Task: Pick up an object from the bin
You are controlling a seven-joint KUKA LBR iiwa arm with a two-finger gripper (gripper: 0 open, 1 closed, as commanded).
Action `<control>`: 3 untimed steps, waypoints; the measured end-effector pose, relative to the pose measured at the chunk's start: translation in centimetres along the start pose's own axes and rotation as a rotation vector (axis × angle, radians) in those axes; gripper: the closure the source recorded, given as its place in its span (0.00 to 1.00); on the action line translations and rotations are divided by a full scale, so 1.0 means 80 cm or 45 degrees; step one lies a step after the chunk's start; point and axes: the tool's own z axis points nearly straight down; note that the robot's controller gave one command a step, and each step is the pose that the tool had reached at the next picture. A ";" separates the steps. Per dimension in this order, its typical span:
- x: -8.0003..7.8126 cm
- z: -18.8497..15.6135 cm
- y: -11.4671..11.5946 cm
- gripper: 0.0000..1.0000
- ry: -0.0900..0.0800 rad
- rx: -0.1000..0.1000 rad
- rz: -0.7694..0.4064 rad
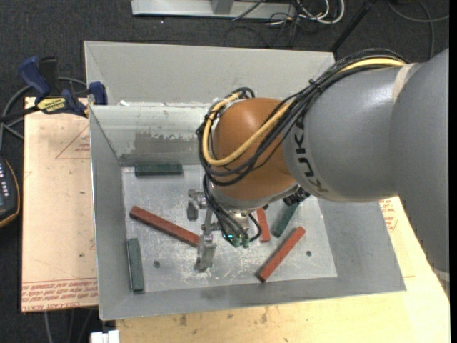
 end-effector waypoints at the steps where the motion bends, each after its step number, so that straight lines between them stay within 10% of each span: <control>1: -0.073 0.108 -0.034 0.00 -0.008 0.001 0.002; 2: -0.072 0.102 -0.031 1.00 -0.009 -0.002 -0.001; 3: -0.100 -0.053 -0.014 1.00 -0.018 0.001 -0.594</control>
Offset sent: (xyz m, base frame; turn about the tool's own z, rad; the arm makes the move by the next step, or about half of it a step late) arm 0.0566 -0.0250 -0.0816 -0.0026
